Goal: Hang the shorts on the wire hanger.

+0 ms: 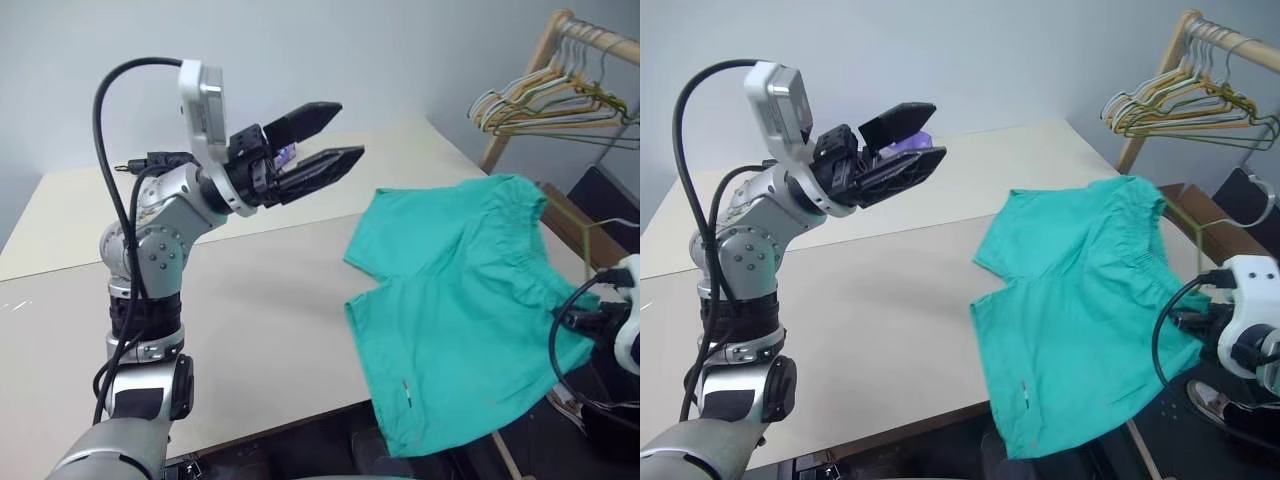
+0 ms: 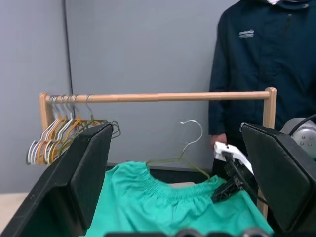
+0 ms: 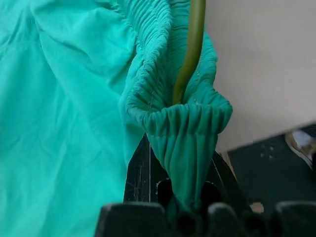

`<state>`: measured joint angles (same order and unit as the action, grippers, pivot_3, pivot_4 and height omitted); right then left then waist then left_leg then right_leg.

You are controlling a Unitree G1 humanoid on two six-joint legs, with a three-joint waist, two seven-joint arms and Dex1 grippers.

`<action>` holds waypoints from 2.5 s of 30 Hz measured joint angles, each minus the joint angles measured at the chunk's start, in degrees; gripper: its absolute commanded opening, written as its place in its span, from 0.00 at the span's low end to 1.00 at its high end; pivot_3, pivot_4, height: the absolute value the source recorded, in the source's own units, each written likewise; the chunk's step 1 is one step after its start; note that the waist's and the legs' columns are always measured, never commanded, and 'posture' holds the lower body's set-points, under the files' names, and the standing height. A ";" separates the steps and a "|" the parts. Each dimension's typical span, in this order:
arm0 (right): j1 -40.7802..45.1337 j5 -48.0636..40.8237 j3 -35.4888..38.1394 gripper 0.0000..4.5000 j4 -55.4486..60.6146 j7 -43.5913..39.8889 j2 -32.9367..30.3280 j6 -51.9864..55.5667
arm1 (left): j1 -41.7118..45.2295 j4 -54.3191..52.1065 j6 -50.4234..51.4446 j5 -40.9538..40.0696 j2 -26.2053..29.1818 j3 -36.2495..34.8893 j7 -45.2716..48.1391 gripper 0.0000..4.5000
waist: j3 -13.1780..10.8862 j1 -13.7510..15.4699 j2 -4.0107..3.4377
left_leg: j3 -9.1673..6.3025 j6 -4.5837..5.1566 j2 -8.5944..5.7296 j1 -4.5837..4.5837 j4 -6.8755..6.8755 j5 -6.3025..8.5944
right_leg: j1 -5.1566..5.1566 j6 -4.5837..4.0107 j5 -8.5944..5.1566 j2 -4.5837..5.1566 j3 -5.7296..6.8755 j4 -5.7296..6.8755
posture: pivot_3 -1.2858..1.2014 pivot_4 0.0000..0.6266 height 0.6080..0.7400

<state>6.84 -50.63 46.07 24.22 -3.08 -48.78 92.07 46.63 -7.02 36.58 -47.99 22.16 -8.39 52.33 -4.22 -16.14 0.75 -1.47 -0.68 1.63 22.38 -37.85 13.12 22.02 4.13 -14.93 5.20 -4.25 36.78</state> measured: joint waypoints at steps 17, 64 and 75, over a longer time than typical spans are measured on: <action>33.33 4.59 -3.26 0.01 -31.83 23.09 -7.27 0.00 | -0.18 1.48 -1.46 0.71 0.52 0.62 0.51 1.00 | 0.35 -2.06 -0.57 | 0.11 0.01 -0.03 -0.09 0.08 0.00 | 0.00 0.35 -0.19 -0.01 -0.21 -0.04 | 0.40 0.02 1.00; 31.95 37.31 -8.42 1.00 -43.79 9.89 -7.74 -21.85 | -0.22 0.52 -1.80 3.01 1.71 0.85 1.06 1.00 | 0.58 -2.55 -0.91 | 0.88 0.00 -0.08 -0.41 0.16 0.00 | -0.01 0.78 -0.14 0.01 -1.11 -0.15 | 0.42 0.00 1.00; 17.44 49.77 -15.14 1.00 -19.52 15.18 0.30 -45.05 | -2.25 -1.10 -3.43 3.73 3.90 0.66 1.04 1.00 | 0.63 -1.76 -0.91 | 0.97 0.00 -0.14 -0.42 0.11 0.00 | 0.01 0.90 -0.09 0.06 -1.25 -0.14 | 0.43 0.00 1.00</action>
<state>24.28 -0.85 30.93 4.70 12.10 -48.48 47.02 44.38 -8.12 33.15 -44.26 26.05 -7.73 53.37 -3.59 -17.90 -0.16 -0.51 -0.68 1.50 21.97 -37.74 13.12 22.03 5.03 -15.02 5.25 -5.50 36.64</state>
